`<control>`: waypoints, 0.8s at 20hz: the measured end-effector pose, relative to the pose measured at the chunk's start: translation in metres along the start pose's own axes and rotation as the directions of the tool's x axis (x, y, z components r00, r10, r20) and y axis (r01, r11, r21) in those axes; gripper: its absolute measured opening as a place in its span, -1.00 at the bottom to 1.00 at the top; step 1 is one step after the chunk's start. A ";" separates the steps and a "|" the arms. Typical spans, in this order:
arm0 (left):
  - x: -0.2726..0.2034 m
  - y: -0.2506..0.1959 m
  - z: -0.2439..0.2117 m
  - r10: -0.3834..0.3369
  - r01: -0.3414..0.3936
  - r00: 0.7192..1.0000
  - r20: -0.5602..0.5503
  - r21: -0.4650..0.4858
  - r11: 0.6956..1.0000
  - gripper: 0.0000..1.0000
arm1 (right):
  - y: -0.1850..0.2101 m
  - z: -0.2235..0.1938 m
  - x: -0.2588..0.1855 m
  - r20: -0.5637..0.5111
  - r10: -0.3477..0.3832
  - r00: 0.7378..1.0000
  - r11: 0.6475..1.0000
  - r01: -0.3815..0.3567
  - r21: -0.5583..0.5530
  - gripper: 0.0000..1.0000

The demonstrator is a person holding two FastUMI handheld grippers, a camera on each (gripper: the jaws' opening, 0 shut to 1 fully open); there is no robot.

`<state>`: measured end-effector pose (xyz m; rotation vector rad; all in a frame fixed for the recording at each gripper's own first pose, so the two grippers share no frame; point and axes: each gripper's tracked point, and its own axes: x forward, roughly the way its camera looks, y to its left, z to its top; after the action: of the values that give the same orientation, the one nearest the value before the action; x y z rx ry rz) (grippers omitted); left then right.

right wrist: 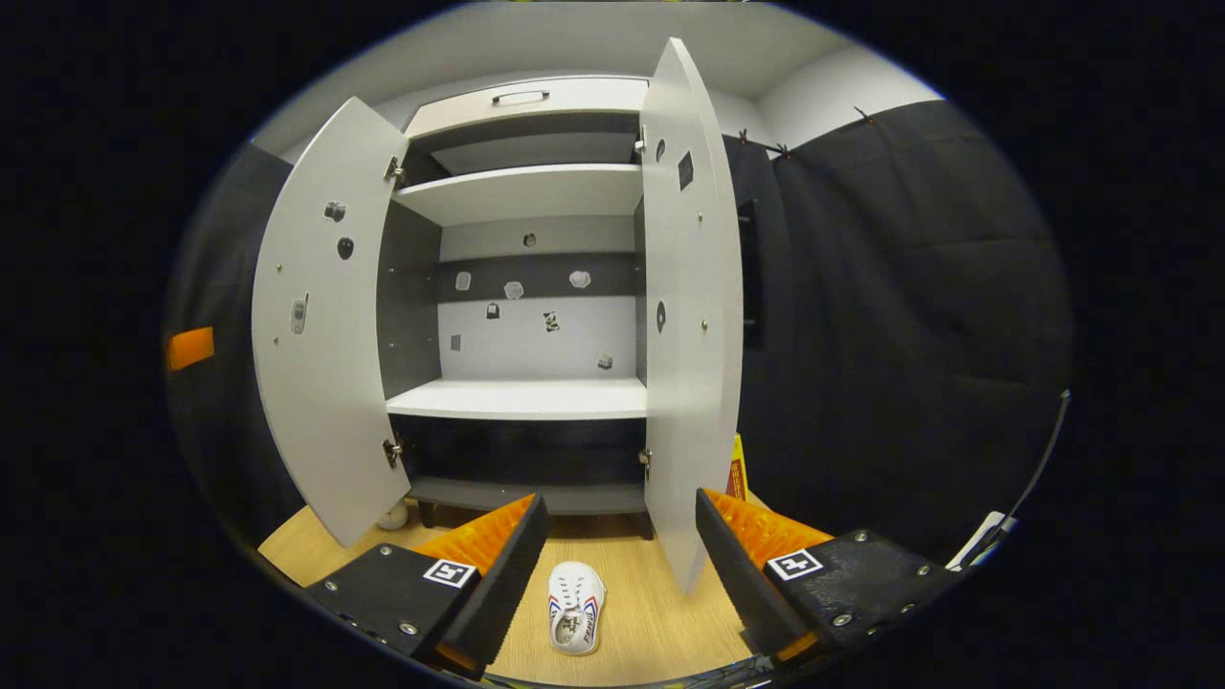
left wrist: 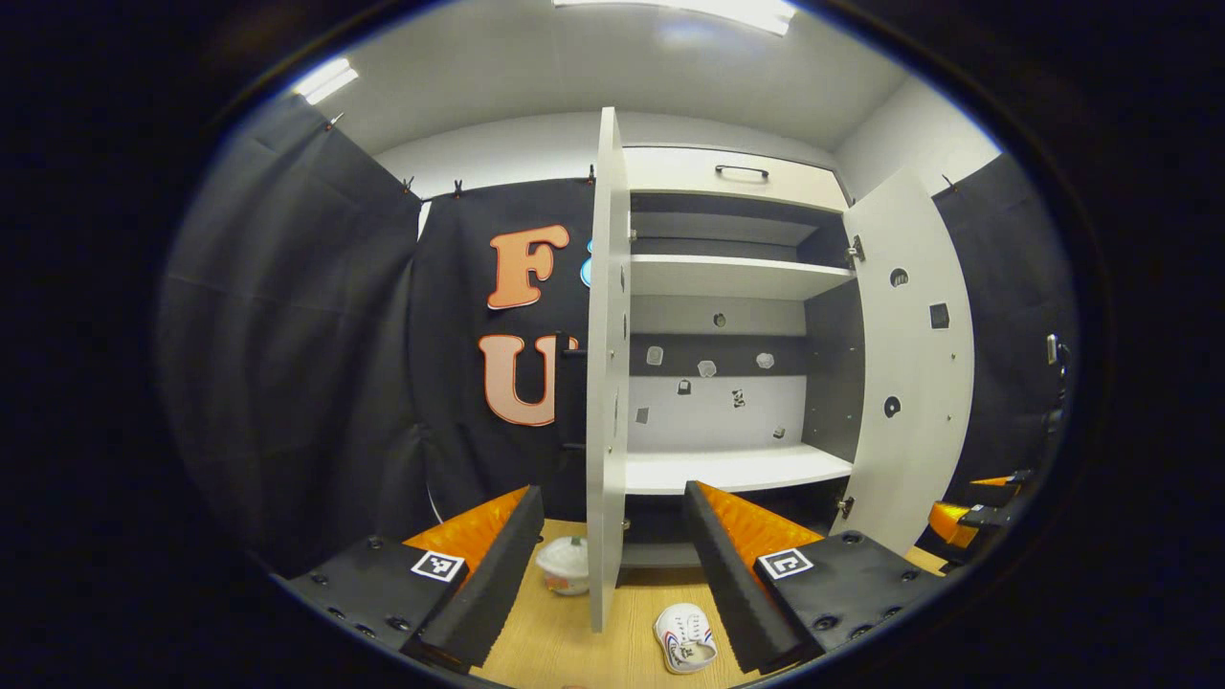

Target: Grab one shoe with the right hand and put it into the shoe cabinet, grab the other shoe with the left hand and put it into the shoe cabinet; then close the right door with the right hand and the left door with the left hand.

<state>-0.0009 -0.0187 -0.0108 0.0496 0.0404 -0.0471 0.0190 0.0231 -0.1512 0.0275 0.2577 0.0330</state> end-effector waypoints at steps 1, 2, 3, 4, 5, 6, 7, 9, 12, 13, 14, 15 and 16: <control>-0.001 0.001 -0.001 0.003 -0.003 1.000 -0.003 0.002 1.000 0.89 | 0.002 -0.017 0.006 -0.028 0.001 1.000 1.000 -0.001 0.000 0.90; -0.001 0.003 -0.002 0.005 -0.005 1.000 -0.007 0.004 1.000 0.92 | 0.002 -0.031 0.011 -0.052 -0.005 0.999 1.000 0.004 -0.008 0.90; -0.001 0.004 -0.004 0.009 -0.009 1.000 -0.013 0.007 1.000 0.89 | 0.004 -0.048 0.016 -0.077 -0.005 0.997 1.000 0.004 -0.017 0.90; -0.002 0.005 -0.006 0.015 -0.015 1.000 -0.016 0.009 1.000 0.89 | 0.006 -0.062 0.020 -0.099 -0.006 0.995 1.000 0.004 -0.022 0.90; -0.003 0.007 -0.008 0.022 -0.022 1.000 -0.019 0.012 1.000 0.89 | 0.008 -0.076 0.025 -0.119 -0.003 0.993 1.000 0.000 -0.024 0.90; -0.002 0.009 -0.009 0.027 -0.027 0.999 -0.023 0.011 1.000 0.92 | 0.009 -0.091 0.032 -0.140 -0.002 0.990 1.000 -0.002 -0.024 0.90; -0.002 0.010 -0.009 0.029 -0.029 0.999 -0.021 0.011 1.000 0.92 | 0.012 -0.104 0.038 -0.150 0.006 0.989 1.000 -0.009 -0.018 0.90; -0.003 0.013 -0.010 0.037 -0.037 0.999 -0.014 0.019 0.999 0.89 | 0.012 -0.134 0.050 -0.192 0.007 0.981 1.000 -0.010 -0.016 0.90; -0.004 0.018 -0.017 0.049 -0.048 0.998 -0.025 0.049 0.998 0.89 | 0.013 -0.172 0.067 -0.251 0.013 0.968 1.000 -0.017 -0.013 0.91; -0.004 0.017 -0.018 0.049 -0.047 0.998 -0.027 0.056 0.997 0.89 | 0.014 -0.183 0.073 -0.270 0.011 0.963 1.000 -0.014 -0.011 0.91; -0.004 0.018 -0.018 0.049 -0.047 0.998 -0.029 0.059 0.997 0.89 | 0.015 -0.192 0.080 -0.279 0.009 0.960 1.000 -0.013 -0.011 0.91; -0.004 0.018 -0.018 0.050 -0.048 0.998 -0.030 0.061 0.997 0.89 | 0.014 -0.202 0.085 -0.299 0.005 0.954 1.000 -0.011 -0.018 0.91; -0.004 0.019 -0.018 0.051 -0.049 0.998 -0.029 0.061 0.997 0.91 | 0.012 -0.212 0.091 -0.317 -0.003 0.949 1.000 -0.006 -0.029 0.90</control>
<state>-0.0051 0.0011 -0.0273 0.1112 0.0679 0.0026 0.0527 0.0432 -0.3787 -0.0070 0.5792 0.0429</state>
